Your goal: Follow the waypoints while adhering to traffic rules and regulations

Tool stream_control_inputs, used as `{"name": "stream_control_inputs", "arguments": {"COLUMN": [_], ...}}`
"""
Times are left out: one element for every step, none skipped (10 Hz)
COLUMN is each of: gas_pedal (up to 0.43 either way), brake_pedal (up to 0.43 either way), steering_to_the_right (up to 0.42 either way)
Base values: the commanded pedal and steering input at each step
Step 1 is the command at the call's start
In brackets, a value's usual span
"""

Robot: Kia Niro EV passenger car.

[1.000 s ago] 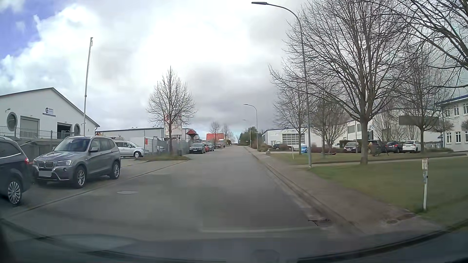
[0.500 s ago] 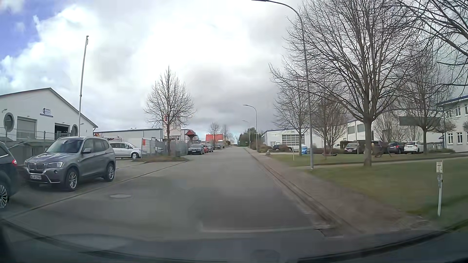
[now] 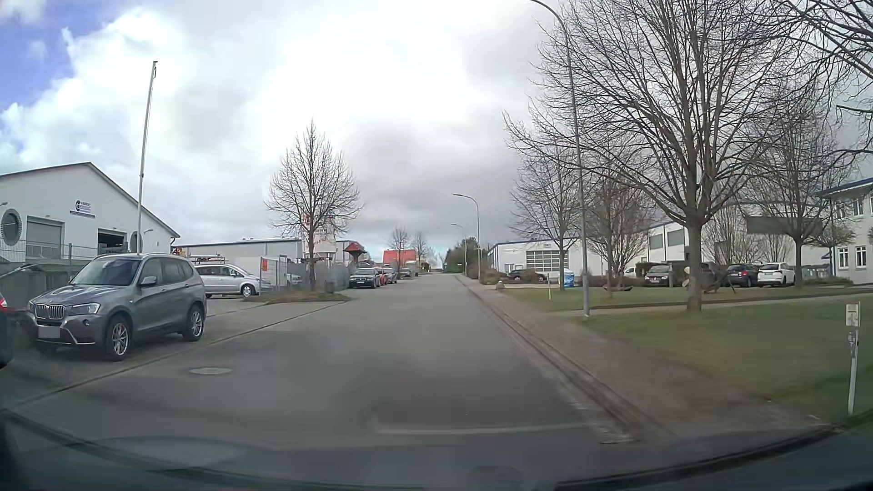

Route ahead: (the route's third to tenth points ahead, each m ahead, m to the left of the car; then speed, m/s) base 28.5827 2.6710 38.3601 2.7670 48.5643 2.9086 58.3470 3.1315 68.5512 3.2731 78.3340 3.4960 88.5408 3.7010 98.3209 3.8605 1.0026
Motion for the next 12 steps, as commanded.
{"name": "stream_control_inputs", "arguments": {"gas_pedal": [0.000, 0.000, 0.000, 0.000, 0.000, 0.000, 0.000, 0.000, 0.000, 0.000, 0.000, 0.000], "brake_pedal": [0.000, 0.000, 0.000, 0.000, 0.000, 0.000, 0.000, 0.000, 0.000, 0.000, 0.000, 0.000], "steering_to_the_right": [0.002, 0.002, 0.002, 0.002, 0.002, 0.002, 0.002, 0.002, 0.002, 0.004, 0.005, 0.006]}}
